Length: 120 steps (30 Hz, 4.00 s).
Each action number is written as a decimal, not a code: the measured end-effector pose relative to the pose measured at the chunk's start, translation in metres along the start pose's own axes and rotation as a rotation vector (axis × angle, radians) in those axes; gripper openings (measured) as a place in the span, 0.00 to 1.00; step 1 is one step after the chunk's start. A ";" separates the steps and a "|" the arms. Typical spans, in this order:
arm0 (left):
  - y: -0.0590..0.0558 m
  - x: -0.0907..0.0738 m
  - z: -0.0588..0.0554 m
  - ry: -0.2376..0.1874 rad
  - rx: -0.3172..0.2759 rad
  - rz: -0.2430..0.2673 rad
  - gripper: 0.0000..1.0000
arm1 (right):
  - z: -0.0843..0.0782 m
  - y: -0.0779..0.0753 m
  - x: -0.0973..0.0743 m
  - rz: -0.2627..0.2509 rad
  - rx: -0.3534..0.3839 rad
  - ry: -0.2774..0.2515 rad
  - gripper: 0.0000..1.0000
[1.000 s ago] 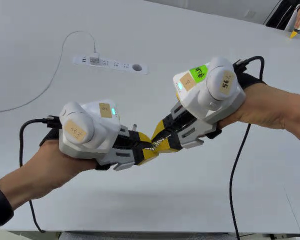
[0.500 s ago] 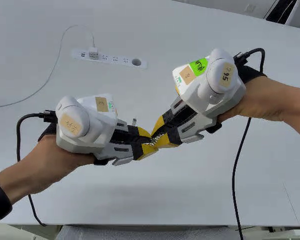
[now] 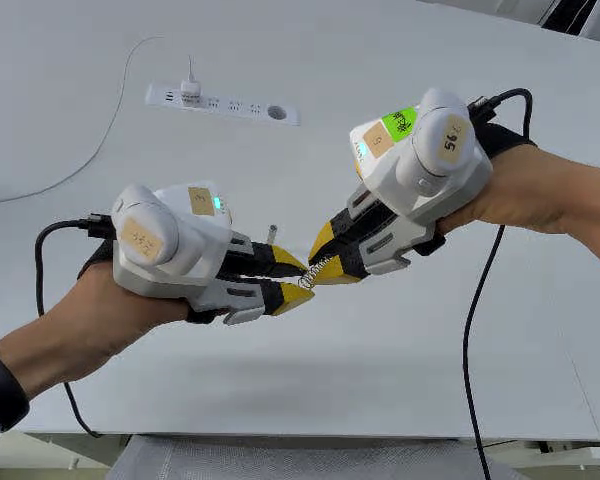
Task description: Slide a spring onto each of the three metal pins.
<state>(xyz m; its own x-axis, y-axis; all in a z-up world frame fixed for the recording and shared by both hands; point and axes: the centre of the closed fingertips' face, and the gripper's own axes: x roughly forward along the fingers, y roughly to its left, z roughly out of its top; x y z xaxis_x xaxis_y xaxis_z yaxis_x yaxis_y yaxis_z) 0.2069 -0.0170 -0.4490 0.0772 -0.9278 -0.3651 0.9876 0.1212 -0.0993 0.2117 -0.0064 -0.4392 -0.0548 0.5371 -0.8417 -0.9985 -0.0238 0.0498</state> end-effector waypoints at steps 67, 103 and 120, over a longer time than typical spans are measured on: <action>0.054 -0.092 -0.133 0.115 -0.313 0.456 0.55 | -0.077 -0.118 0.066 -0.141 0.144 0.147 0.12; 0.052 -0.109 -0.139 0.103 -0.375 0.501 0.59 | -0.074 -0.162 0.104 -0.114 0.110 0.186 0.12; 0.051 -0.105 -0.140 0.100 -0.386 0.489 0.58 | -0.081 -0.162 0.119 -0.095 0.095 0.213 0.12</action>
<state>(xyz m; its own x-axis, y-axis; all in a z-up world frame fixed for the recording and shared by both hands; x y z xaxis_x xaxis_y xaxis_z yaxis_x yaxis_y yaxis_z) 0.2303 0.1366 -0.5454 0.4756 -0.6977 -0.5357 0.7195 0.6589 -0.2194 0.3668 -0.0064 -0.5911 0.0290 0.3428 -0.9389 -0.9947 0.1028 0.0069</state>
